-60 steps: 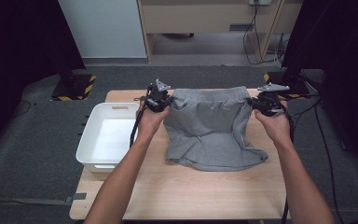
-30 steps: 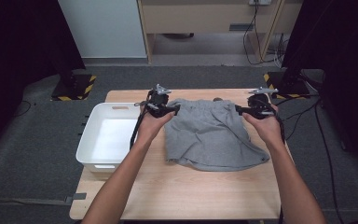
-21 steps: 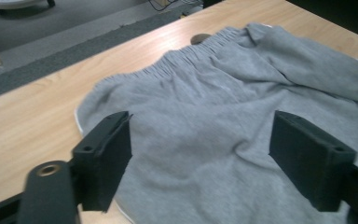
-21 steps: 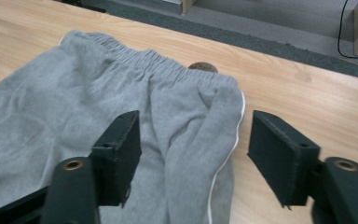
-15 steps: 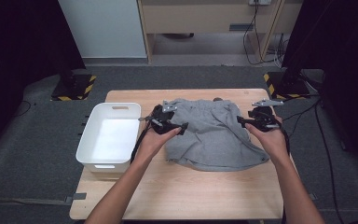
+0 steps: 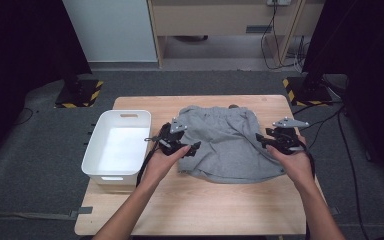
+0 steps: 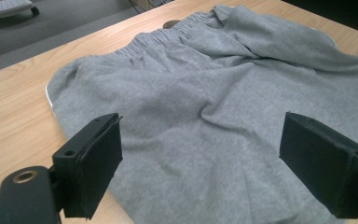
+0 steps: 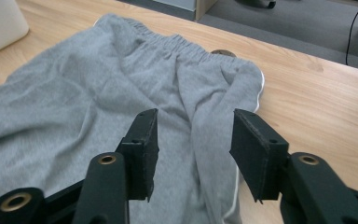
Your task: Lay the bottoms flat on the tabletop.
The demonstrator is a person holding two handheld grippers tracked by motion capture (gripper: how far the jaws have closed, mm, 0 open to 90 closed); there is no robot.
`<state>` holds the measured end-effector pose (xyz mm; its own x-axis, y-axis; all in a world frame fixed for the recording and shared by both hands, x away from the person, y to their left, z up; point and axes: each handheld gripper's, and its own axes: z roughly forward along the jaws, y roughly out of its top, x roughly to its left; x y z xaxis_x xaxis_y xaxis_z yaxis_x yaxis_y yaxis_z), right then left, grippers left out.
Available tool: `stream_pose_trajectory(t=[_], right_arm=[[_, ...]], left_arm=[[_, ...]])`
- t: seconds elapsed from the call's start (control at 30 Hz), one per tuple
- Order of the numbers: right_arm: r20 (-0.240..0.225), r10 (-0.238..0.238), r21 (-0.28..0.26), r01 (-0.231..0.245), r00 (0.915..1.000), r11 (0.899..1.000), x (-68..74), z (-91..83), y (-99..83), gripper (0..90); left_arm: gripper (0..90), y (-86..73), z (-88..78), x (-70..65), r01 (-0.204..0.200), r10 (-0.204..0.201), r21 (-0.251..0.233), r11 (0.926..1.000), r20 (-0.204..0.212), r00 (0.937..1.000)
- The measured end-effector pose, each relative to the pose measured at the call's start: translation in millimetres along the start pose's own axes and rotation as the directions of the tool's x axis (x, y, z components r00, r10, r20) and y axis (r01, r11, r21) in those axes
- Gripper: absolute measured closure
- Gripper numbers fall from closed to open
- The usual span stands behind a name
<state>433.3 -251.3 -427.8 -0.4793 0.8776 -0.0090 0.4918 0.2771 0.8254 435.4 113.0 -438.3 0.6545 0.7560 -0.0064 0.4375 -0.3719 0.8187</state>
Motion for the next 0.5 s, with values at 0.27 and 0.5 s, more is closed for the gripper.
stream_pose_trajectory(t=[0.27, 0.5], right_arm=[[0.014, 0.003, -0.022, -0.003, 0.9999, 1.000, 2.5, -14.2, -32.5, 62.1], [0.031, 0.037, -0.006, -0.037, 0.9988, 0.999, -1.4, -16.5, -58.2, 63.3]], left_arm=[[12.2, -24.1, -9.3, -5.7, -0.012, 0.013, 0.016, 0.9998, -0.005, 0.9999], [12.5, -43.2, -20.2, -21.2, -0.043, 0.043, 0.015, 0.9990, -0.007, 0.9990]])
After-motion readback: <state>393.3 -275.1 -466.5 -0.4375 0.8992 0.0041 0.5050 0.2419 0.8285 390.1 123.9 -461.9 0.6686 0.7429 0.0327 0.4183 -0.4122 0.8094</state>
